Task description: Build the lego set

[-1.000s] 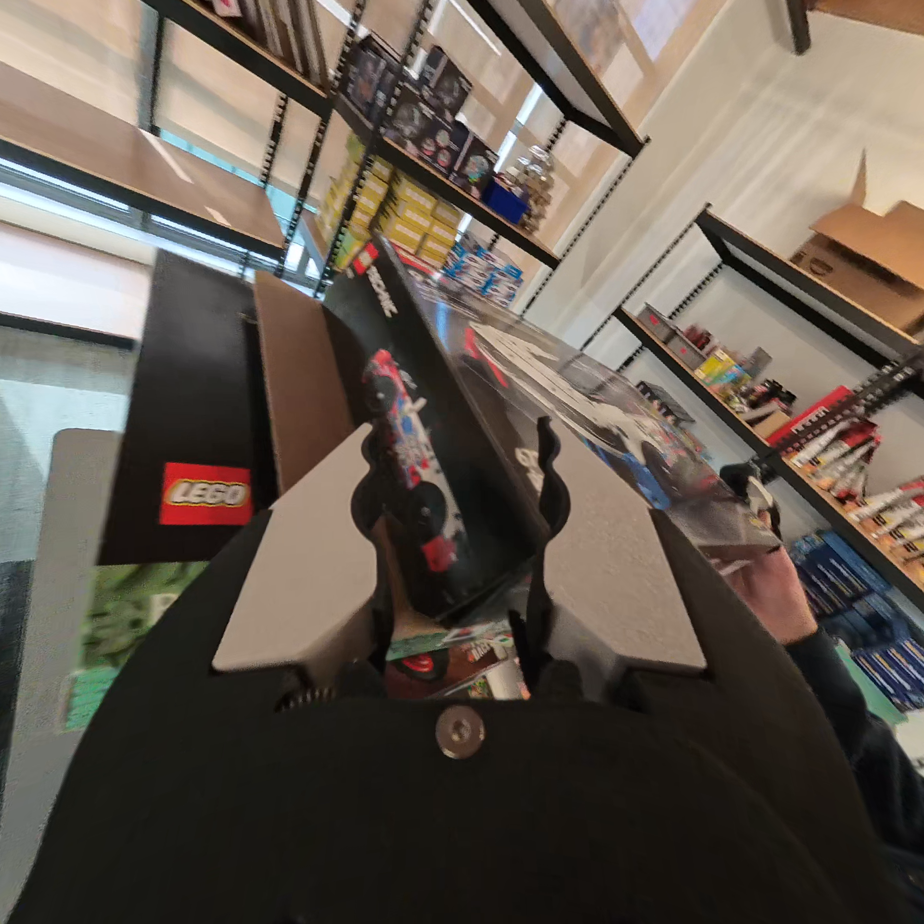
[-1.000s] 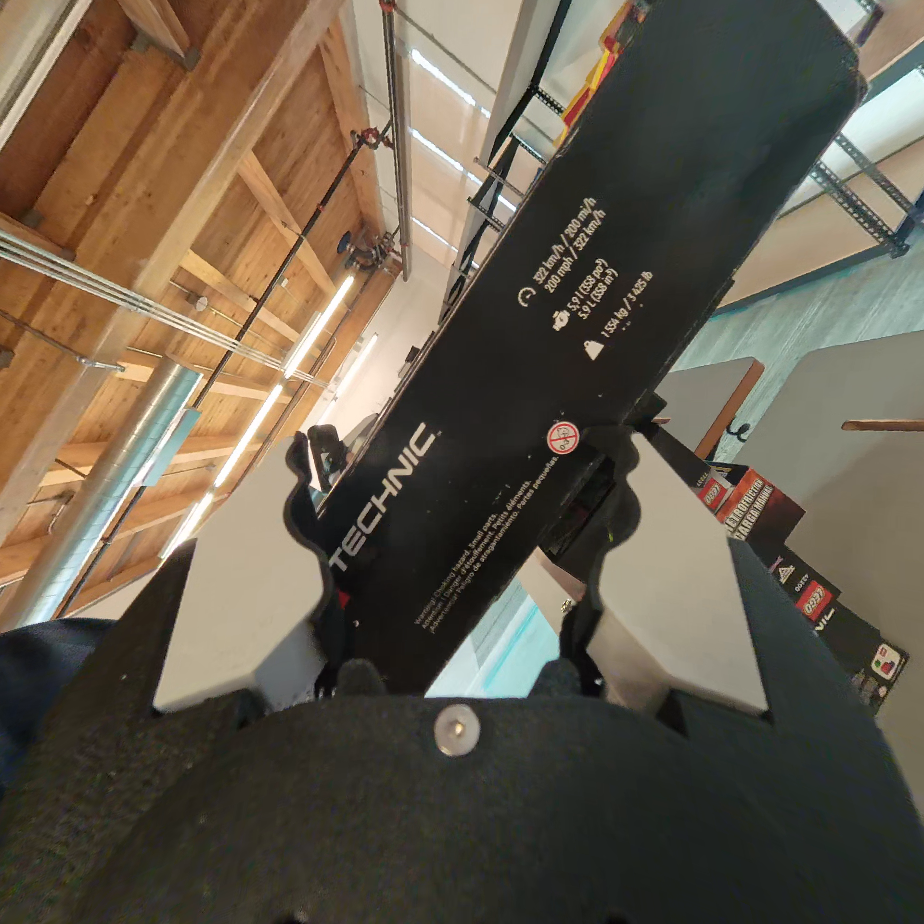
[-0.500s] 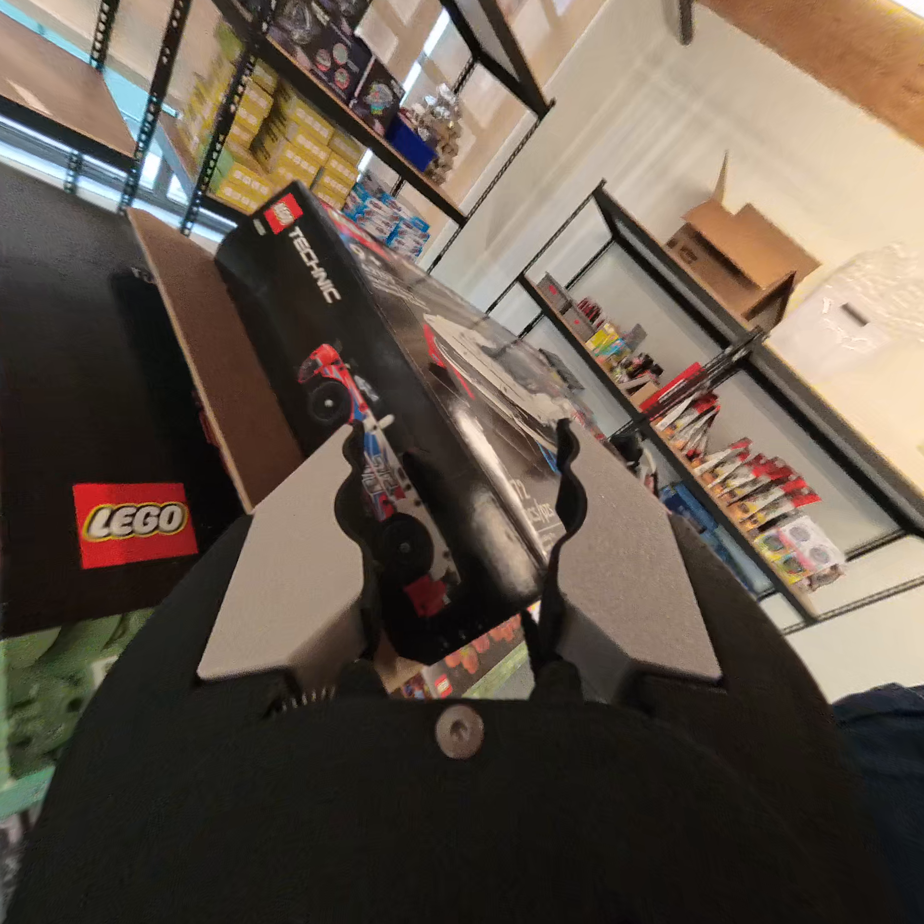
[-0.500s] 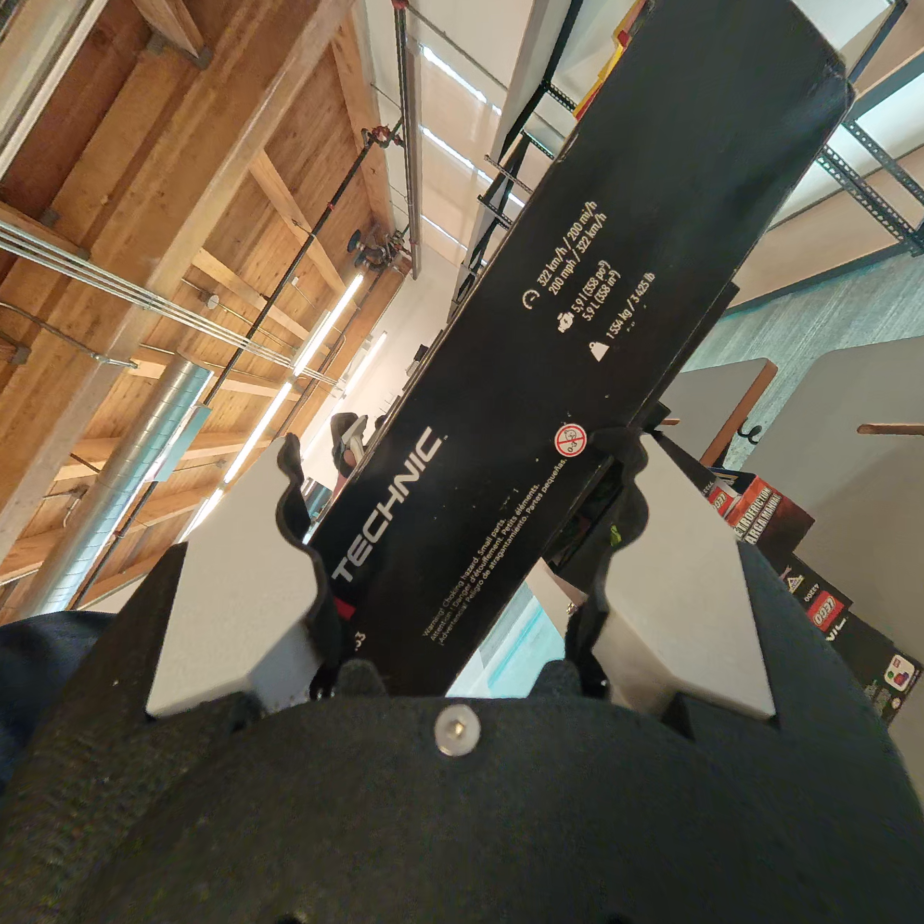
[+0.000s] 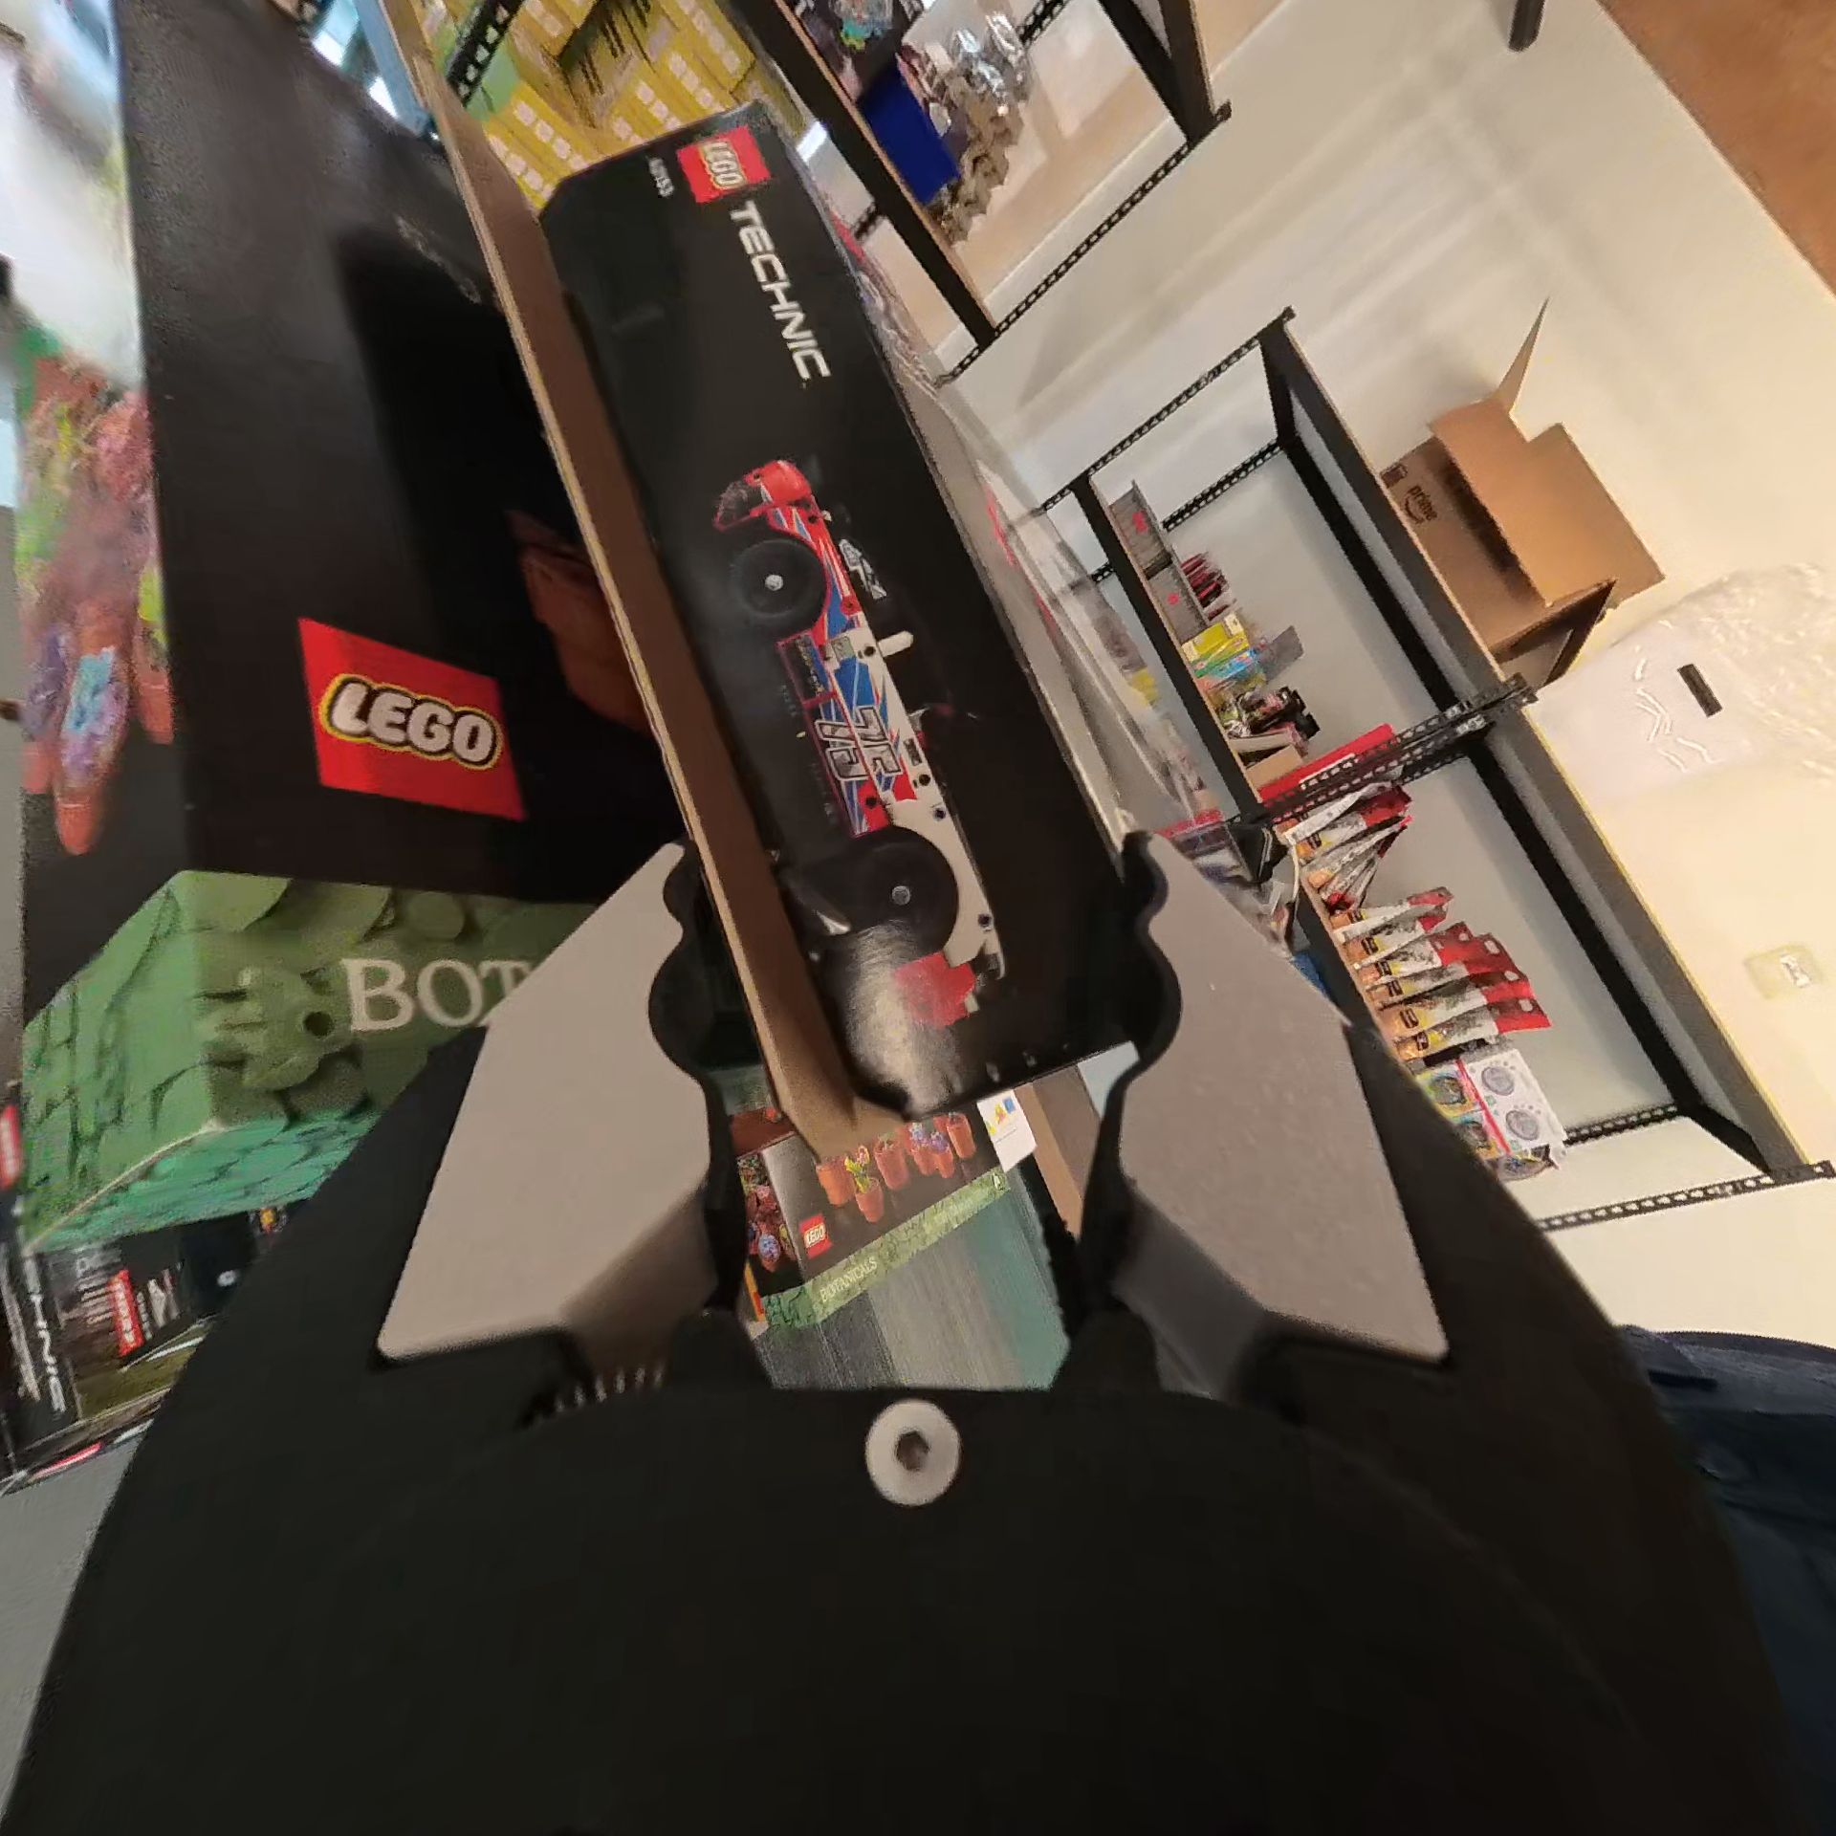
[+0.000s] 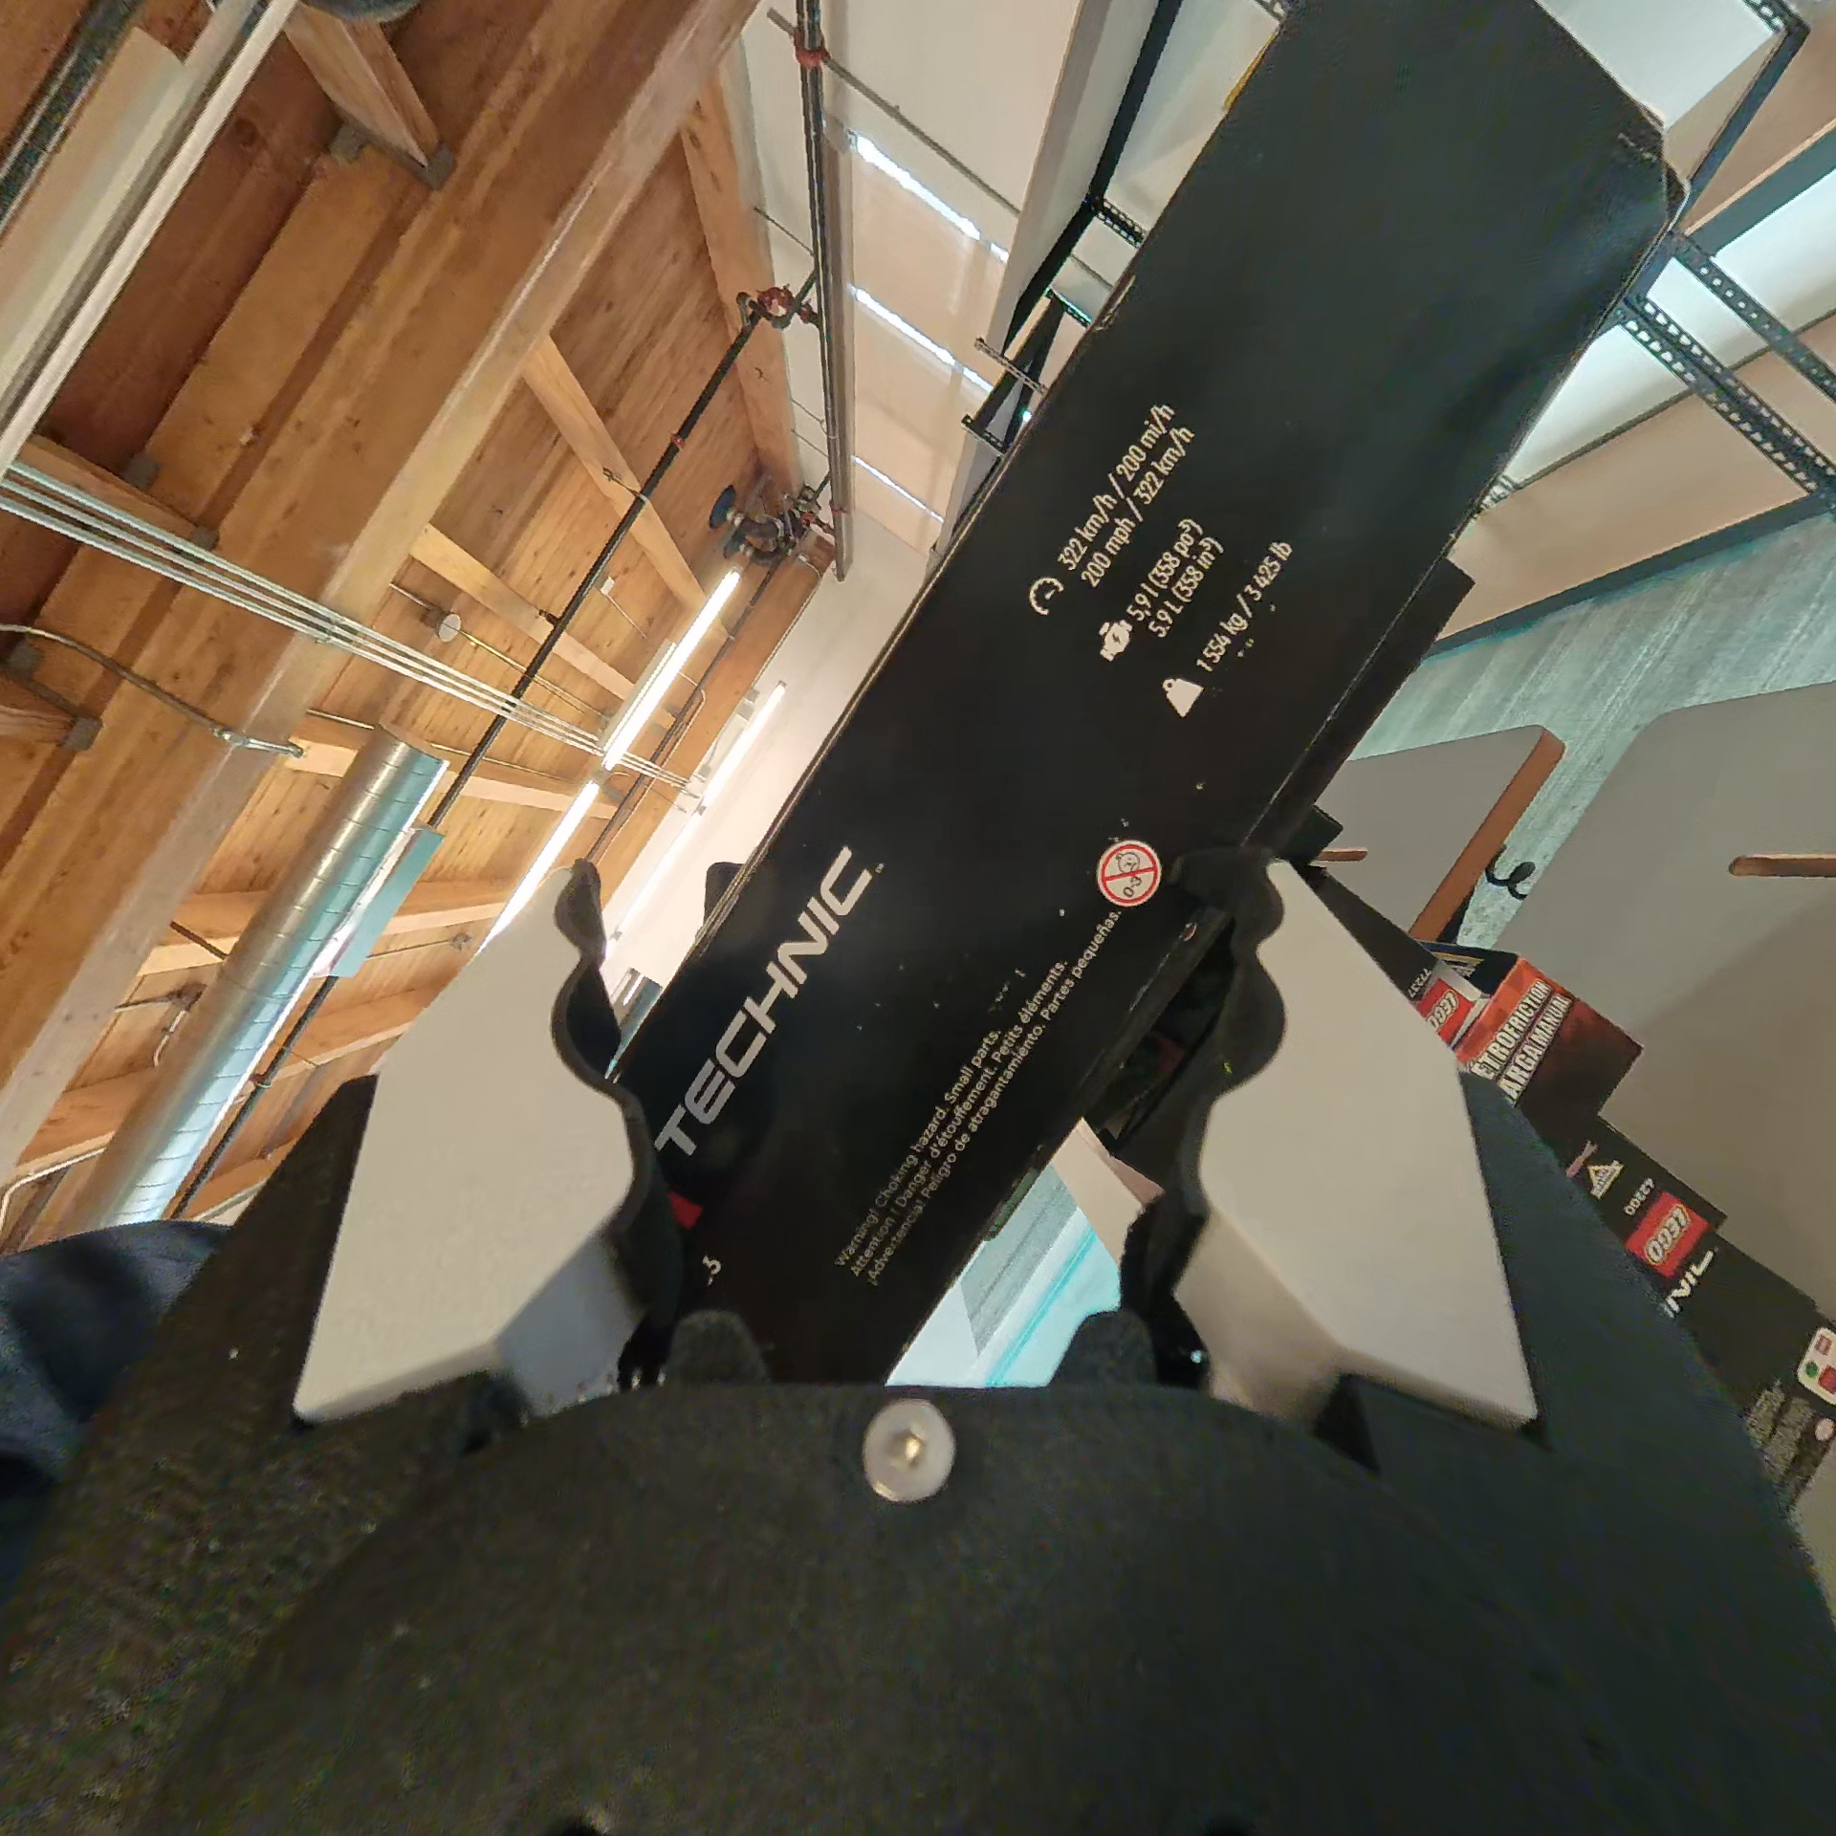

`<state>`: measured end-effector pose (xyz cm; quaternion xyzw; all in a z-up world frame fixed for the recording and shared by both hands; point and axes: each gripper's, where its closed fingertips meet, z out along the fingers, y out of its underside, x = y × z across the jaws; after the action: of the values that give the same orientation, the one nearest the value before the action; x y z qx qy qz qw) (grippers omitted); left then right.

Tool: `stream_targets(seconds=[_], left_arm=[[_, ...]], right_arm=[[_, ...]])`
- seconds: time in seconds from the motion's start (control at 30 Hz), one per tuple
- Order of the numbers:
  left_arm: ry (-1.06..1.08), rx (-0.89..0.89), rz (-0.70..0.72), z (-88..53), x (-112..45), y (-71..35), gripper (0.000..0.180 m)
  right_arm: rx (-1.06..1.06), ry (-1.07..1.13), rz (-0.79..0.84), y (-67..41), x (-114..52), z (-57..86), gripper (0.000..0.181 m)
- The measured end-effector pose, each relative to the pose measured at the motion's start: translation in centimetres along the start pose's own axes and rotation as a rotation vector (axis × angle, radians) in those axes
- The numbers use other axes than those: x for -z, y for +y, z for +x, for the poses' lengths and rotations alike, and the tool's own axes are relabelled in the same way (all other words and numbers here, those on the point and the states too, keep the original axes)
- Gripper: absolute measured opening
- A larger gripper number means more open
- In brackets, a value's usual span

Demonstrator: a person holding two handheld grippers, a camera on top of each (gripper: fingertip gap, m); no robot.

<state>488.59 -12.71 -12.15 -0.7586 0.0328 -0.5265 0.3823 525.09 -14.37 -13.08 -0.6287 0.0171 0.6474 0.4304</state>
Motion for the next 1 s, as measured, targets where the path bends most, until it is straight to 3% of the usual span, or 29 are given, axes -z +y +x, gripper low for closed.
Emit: stream_targets(seconds=[0.1, 0.2, 0.3, 0.47, 0.67, 0.73, 0.87, 0.9, 0.93, 1.0], left_arm=[[-0.055, -0.075, -0.016, 0.1, -0.6, -0.2, 0.086], [-0.153, -0.188, -0.058, 0.5, -1.6, -0.1, 0.103], [-0.191, -0.235, -0.080, 0.8, -1.9, -0.3, 0.105], [0.012, -0.005, 0.018, -0.4, -0.7, -1.3, 0.066], [-0.097, -0.060, 0.058, -2.4, -0.9, -0.8, 0.018], [-0.183, -0.144, 0.051, -2.8, -1.0, -0.6, 0.015], [-0.388, -0.363, -0.005, -3.3, -1.4, -0.2, 0.026], [-0.366, -0.405, 0.000, -2.4, -1.8, -0.2, 0.024], [-0.304, -0.457, 0.016, -0.7, -2.4, -0.2, 0.010], [-0.400, -0.521, 0.023, -1.0, -2.6, -0.5, 0.006]], right_arm=[[0.008, 0.012, -0.023, 0.2, -0.1, 0.0, 0.127], [0.019, 0.023, -0.041, 0.3, -0.3, -0.1, 0.128], [0.033, 0.045, -0.058, 0.4, -0.1, 0.1, 0.127], [0.040, 0.044, -0.057, 0.6, 0.0, 0.0, 0.125], [0.038, 0.046, -0.088, 0.7, -0.1, 0.2, 0.122], [0.042, 0.043, -0.097, 0.7, -0.2, 0.2, 0.122], [0.051, 0.046, -0.110, 0.5, -0.4, 0.2, 0.122], [0.052, 0.046, -0.115, 0.5, -0.5, 0.2, 0.122], [0.055, 0.045, -0.118, 0.5, -0.6, 0.2, 0.121], [0.063, 0.054, -0.128, 0.6, -0.6, 0.3, 0.121]])
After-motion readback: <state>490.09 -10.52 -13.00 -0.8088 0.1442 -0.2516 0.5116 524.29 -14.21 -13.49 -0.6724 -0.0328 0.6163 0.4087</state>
